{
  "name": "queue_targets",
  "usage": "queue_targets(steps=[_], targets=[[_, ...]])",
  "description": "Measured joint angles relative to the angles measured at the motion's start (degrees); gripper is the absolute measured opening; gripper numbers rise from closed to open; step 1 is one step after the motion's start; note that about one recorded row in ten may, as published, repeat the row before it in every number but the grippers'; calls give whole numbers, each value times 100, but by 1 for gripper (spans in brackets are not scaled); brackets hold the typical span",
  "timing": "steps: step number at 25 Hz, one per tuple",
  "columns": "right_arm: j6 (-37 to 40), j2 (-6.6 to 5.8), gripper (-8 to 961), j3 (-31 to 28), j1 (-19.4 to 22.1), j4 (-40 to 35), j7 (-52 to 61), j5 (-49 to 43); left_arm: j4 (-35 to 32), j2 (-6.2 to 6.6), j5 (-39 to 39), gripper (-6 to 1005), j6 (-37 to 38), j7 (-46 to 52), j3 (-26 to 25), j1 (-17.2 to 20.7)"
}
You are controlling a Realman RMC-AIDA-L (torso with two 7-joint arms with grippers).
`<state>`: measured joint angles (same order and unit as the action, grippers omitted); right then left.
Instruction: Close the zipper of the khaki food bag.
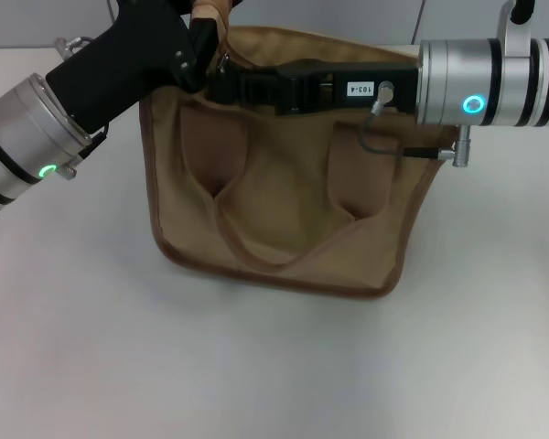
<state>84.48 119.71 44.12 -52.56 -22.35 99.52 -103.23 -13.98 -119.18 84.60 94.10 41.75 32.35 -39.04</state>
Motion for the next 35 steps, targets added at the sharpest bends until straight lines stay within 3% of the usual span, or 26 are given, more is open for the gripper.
queue_targets(steps=[7,15,26,33,35], targets=[[-17,-3,94,0,71,1,10,43,63,0,-130,4,17,-30,-7,21],[66,-21,93,1,178,-57,18,53,63,12,-210,4,99,10,-1,76],[448,-53,85,-13,689,-696,157,20,10,44,-350,5,138,102,-11,185],[589,-54,-2,-68,725,-720,122,58,9,45,-351,5,125,105,-10,187],[598,-54,27,-58,726,-722,89,99,9,45,-351,5,125,105,-10,187]])
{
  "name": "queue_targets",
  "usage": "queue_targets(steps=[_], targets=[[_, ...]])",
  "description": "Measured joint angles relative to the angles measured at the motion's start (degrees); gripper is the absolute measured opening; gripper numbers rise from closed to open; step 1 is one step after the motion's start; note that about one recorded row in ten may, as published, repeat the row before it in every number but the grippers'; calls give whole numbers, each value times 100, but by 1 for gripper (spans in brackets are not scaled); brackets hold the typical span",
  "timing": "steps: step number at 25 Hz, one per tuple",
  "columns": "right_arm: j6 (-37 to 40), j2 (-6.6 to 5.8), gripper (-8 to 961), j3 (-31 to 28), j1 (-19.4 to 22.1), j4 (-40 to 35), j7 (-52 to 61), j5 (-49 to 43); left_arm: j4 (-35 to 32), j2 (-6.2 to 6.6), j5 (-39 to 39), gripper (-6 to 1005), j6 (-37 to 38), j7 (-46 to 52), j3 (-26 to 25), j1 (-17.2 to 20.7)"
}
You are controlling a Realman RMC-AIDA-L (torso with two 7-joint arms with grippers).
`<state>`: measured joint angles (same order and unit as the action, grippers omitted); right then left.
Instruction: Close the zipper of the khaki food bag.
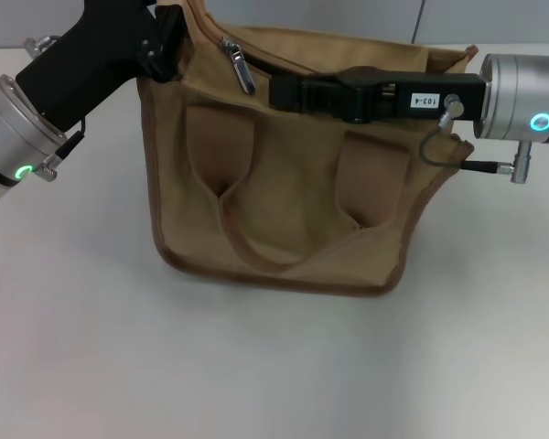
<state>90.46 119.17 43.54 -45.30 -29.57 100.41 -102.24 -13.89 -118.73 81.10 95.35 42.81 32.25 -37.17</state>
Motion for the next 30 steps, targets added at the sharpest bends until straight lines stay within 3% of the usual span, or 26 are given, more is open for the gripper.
queue_targets(steps=[5,6,13,23,30], targets=[[-57,10,101,49,-91,-3,-104,139,0,-4,0,5,11,0,8,0],[-153,15,237,122,-141,-3,-110,139,0,-6,0,5,24,0,19,0],[-521,39,237,548,-259,56,-121,261,3,-16,1,5,29,0,23,-21],[-651,53,236,657,-482,210,-106,405,33,-27,-1,5,45,-4,53,-69],[-832,53,105,977,-477,171,-78,662,39,-27,1,5,66,-6,34,-75]])
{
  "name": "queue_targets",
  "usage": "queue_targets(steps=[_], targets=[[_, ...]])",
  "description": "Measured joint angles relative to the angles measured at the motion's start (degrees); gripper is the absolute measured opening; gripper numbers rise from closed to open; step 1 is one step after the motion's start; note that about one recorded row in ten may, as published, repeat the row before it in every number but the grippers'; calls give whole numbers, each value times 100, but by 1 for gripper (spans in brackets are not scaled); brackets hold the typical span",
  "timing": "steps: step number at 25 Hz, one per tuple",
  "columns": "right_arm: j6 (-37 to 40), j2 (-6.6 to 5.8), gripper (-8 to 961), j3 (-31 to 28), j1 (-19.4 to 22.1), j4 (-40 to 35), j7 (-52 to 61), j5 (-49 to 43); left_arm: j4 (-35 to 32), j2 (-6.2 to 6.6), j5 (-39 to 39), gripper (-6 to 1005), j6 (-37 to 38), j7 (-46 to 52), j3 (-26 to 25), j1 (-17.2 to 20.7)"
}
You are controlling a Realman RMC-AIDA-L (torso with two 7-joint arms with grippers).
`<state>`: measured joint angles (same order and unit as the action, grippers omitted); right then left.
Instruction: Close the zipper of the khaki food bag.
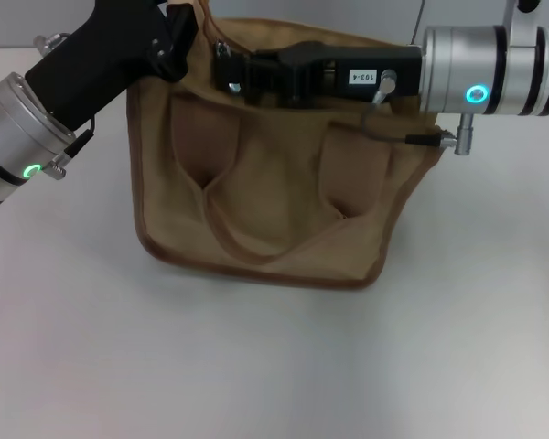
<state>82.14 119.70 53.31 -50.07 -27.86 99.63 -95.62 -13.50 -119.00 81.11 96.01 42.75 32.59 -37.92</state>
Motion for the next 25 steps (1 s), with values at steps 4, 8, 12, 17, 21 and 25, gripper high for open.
queue_targets(steps=[4,8,12,17,21,25], targets=[[-122,0,28,79,24,-3,-2,10,0,0,3,4,-1,-6,-16,0],[-77,-57,26,81,377,-305,177,34,4,9,-21,4,-2,5,-146,29],[106,-182,47,35,1014,-1044,782,-322,6,22,-116,4,7,49,-222,97],[985,-402,73,-702,2232,-2085,1231,-468,-57,41,-355,4,32,115,-240,287],[2084,-463,94,-1766,2487,-1736,263,-228,-74,45,-405,5,-24,166,-218,306],[2626,-571,115,-1834,2492,-1258,-575,-227,-41,28,-406,5,-51,125,-211,312]])
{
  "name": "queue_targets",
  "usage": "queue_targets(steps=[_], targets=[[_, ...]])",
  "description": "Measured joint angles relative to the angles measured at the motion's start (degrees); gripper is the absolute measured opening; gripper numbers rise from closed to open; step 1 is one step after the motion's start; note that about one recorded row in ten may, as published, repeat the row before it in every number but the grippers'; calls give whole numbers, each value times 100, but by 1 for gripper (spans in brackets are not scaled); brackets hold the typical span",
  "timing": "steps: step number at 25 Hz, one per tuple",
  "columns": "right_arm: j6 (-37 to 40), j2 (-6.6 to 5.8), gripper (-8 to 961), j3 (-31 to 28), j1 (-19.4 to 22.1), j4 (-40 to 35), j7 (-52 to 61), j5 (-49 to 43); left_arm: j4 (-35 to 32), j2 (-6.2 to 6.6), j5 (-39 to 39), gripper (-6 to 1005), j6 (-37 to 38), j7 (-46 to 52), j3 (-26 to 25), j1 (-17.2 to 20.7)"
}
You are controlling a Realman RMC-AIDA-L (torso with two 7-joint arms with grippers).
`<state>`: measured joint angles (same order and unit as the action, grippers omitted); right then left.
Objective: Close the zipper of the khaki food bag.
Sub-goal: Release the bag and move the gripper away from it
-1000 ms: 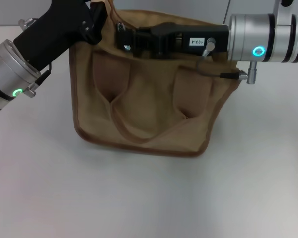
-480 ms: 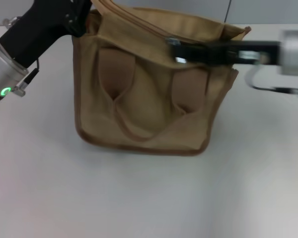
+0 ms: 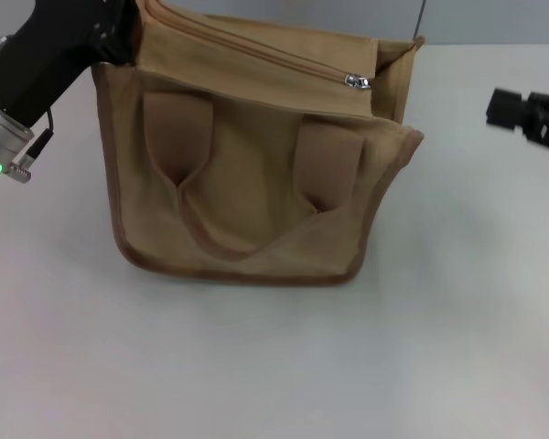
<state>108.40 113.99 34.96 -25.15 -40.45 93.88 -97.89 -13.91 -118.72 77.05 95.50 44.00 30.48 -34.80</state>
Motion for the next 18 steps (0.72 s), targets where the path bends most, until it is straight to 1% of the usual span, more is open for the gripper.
queue_targets(steps=[1,2,3,5,6,7,8,10,13,15,18], targets=[[0,0,120,0,0,0,0,0,0,0,0,5,0,0,0,0],[263,-44,125,106,3,276,-644,-127,24,-6,0,5,-16,-11,-13,17],[263,-44,164,106,3,276,-644,-127,24,-6,0,5,-16,-11,-13,17],[406,-44,241,224,8,464,-1280,-401,41,-6,0,5,-58,-15,-27,43],[430,-17,279,247,13,525,-1589,-573,47,-6,0,5,-81,-16,-33,54],[441,55,318,255,41,581,-2125,-859,51,-8,0,5,-123,-16,-37,94],[441,55,344,255,41,581,-2125,-859,51,-8,0,5,-123,-16,-37,94],[439,139,396,255,84,602,-2621,-1079,53,-12,0,4,-146,-22,-37,136],[361,238,473,254,144,624,-3070,-1263,55,-12,0,4,-174,-31,-36,162],[296,282,525,254,195,627,-3247,-1290,53,-6,1,4,-211,-34,-35,205],[266,294,618,253,210,682,-3343,-1293,62,-11,-7,5,-236,-114,-37,257]])
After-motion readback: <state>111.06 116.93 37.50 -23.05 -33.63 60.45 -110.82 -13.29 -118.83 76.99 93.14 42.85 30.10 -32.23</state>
